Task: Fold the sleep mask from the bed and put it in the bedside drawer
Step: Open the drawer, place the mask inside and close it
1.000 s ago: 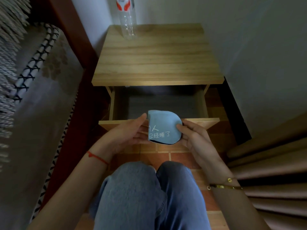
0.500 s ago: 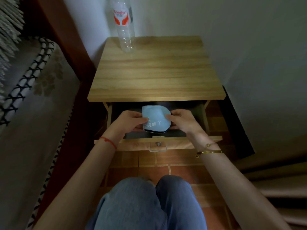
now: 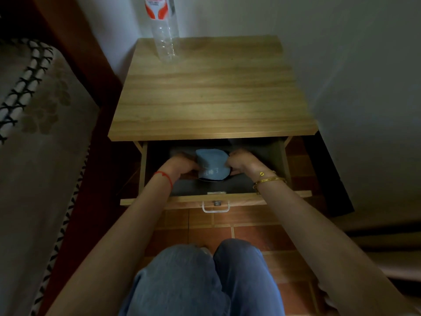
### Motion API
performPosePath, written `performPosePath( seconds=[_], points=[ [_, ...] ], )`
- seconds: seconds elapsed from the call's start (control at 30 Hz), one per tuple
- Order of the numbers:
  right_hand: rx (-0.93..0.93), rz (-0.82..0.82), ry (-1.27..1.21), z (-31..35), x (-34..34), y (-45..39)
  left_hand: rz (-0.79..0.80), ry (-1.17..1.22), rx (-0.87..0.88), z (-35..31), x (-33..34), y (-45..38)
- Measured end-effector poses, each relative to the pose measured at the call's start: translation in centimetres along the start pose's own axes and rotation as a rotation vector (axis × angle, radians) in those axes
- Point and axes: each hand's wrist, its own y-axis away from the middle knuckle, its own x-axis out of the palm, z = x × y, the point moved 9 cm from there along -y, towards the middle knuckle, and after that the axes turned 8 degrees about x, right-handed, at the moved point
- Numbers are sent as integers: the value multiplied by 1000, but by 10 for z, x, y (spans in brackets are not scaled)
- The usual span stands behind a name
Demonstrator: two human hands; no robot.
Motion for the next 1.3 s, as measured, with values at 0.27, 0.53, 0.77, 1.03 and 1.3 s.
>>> performPosePath(
  seconds=[0.27, 0.53, 0.77, 1.03, 1.3],
  points=[
    [38, 50, -11, -6, 10, -3, 31, -38, 10, 13, 3, -12],
    [13, 45, -44, -7, 5, 4, 62, -67, 43, 12, 2, -1],
    [-15, 58, -97, -6, 2, 14, 34, -81, 62, 9, 2, 2],
    [-3, 86, -144, -9, 0, 19, 39, -102, 53, 11, 3, -1],
    [-9, 78, -131, -10, -5, 17, 14, -113, 46, 9, 4, 2]
  ],
)
